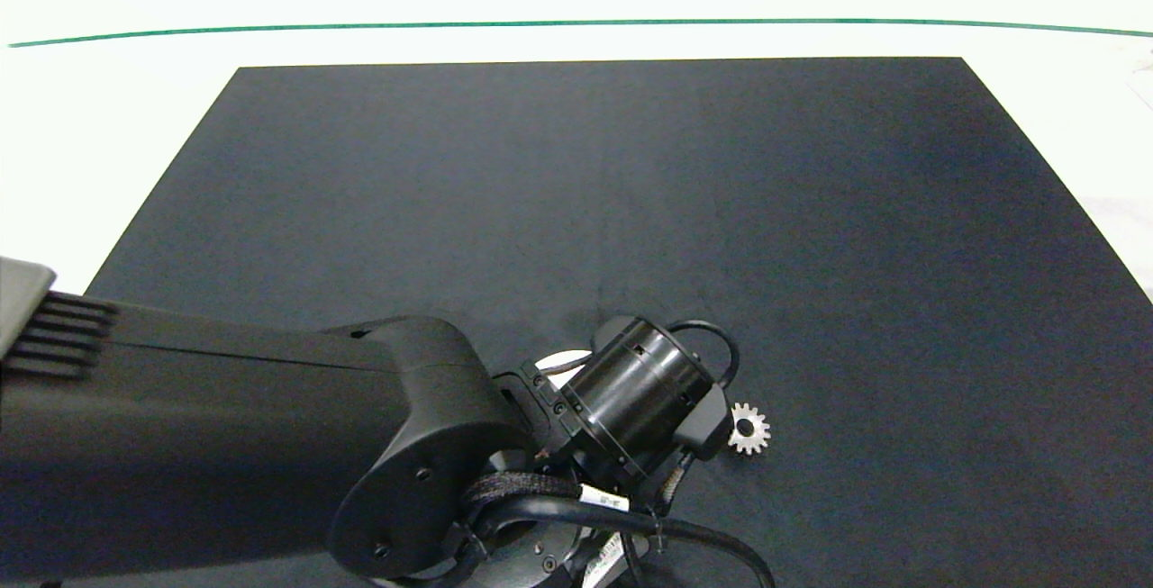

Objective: Remove an incorrectly installed larger gear and replace it with the correct smaller gear

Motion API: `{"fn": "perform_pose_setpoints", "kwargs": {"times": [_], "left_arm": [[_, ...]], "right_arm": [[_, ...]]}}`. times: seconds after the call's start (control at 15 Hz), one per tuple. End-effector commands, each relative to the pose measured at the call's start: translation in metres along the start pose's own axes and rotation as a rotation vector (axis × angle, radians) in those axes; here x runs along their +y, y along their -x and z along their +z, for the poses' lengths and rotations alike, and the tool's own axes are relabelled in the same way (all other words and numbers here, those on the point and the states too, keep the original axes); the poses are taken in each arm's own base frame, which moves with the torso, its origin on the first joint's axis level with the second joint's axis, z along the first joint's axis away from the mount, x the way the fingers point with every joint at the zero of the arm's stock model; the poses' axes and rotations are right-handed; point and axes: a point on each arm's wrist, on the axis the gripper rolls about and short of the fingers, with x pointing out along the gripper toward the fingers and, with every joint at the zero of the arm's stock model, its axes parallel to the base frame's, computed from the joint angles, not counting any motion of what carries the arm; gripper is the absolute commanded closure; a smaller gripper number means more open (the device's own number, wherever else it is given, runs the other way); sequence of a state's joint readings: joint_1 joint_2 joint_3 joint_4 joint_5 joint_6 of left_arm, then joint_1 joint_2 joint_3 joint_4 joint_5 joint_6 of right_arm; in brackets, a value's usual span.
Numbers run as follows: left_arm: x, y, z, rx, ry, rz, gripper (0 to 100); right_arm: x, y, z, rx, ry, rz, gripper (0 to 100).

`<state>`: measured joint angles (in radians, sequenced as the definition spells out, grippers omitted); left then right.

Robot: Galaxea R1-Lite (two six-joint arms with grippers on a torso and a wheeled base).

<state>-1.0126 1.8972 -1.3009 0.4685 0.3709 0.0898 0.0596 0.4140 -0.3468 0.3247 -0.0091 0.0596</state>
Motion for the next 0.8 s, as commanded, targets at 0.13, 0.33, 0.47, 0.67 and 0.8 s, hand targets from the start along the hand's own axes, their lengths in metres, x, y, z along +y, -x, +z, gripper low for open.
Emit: {"fn": "perform_pose_setpoints", "kwargs": {"times": [0.13,0.33,0.47,0.67,0.8], "left_arm": [[0.0,0.001,-0.001,0.002,0.003,0.001,69],[0.0,0.003,-0.004,0.005,0.001,0.002,69],[0.001,0.006,-0.004,-0.002,0.004,0.002,69],[0.002,0.011,-0.006,-0.014,0.005,0.002,69],[0.002,0.013,-0.006,-0.017,0.004,0.001,69]], "right_arm": [[0.0,0.0,0.0,0.001,0.0,0.0,0],[0.0,0.0,0.0,0.001,0.0,0.0,0],[0.0,0.0,0.0,0.001,0.0,0.0,0],[0.0,0.0,0.0,0.001,0.0,0.0,0],[0.0,0.0,0.0,0.001,0.0,0.0,0]]}}
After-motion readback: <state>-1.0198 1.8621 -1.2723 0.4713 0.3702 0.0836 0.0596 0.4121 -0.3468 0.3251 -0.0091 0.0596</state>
